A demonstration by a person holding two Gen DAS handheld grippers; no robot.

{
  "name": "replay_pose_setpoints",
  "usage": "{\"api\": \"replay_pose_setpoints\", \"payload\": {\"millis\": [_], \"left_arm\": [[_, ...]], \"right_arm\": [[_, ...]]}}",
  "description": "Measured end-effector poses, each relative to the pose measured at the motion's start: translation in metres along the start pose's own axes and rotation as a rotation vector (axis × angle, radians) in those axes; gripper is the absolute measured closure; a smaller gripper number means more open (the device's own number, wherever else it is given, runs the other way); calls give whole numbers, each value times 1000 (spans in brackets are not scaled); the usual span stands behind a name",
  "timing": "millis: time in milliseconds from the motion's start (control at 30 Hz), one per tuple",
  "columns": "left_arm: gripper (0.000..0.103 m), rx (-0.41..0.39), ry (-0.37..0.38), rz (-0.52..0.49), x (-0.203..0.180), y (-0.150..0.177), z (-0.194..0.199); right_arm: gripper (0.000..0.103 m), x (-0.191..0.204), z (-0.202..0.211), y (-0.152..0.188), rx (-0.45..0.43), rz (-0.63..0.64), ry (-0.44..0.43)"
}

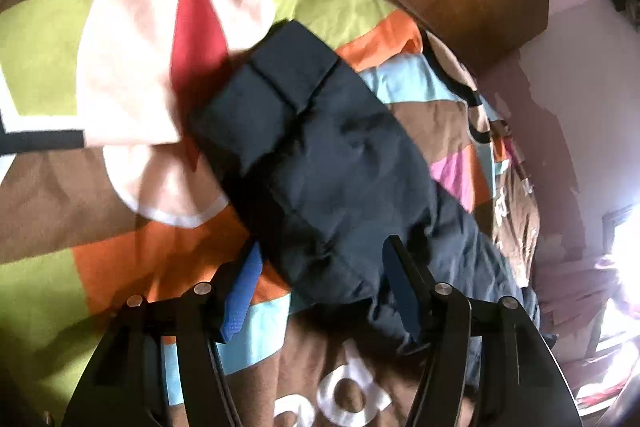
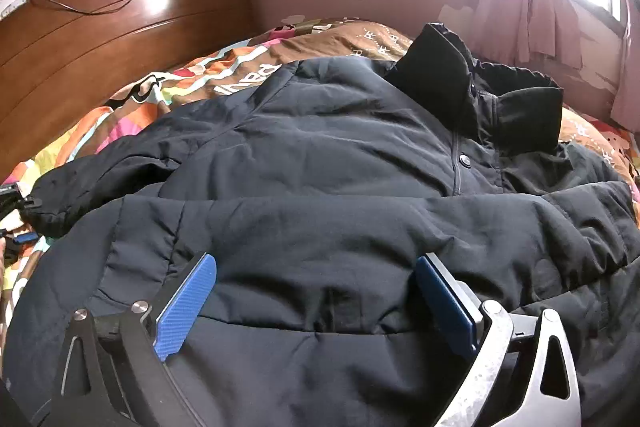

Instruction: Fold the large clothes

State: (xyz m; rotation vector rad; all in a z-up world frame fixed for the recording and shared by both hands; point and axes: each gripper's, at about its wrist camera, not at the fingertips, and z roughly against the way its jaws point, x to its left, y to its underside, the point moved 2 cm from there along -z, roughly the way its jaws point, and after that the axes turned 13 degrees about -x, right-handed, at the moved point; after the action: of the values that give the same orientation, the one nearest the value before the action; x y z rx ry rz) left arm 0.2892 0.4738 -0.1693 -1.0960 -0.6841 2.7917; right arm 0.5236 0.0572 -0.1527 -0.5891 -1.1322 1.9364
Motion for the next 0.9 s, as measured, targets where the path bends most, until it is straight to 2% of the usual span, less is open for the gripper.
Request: {"api": "replay_pose_setpoints", "payload": {"millis": [133,167,200,233,333,467,600,733,833,900], "left_arm": [[48,1,-22,-13,-4,-3,-13],[53,-7,-39,-20,-4,-4,-15],[72,-13,-62,-31,-5,-3,-17],[84,-17,-93,-47,-5,-3,-17],[96,-67,-107,-109,-15,-1,-11],[100,-165,-86,-271,-47,3,12],[100,-278,-2,-506,-98,14,45],[100,-357,126,-702,-148,32,81],[101,-390,224,-772,-176,46,106],[101,-397,315,-824,-200,64,126]], "right_arm": [[2,0,0,1,1,1,0],[2,0,0,1,-1,-1,-1],[2,0,-1,1,-1,-3,-1],[1,0,-1,1,0,-4,-1],[0,-1,-4,5,6,-11,-5],[0,1,-6,7,11,-5,-1],[0,0,-4,6,4,-5,0],[0,-8,22,0,-76,-58,-25],[0,-12,36,-6,-84,-22,-27],[0,-18,43,-8,-83,-3,-23]]}}
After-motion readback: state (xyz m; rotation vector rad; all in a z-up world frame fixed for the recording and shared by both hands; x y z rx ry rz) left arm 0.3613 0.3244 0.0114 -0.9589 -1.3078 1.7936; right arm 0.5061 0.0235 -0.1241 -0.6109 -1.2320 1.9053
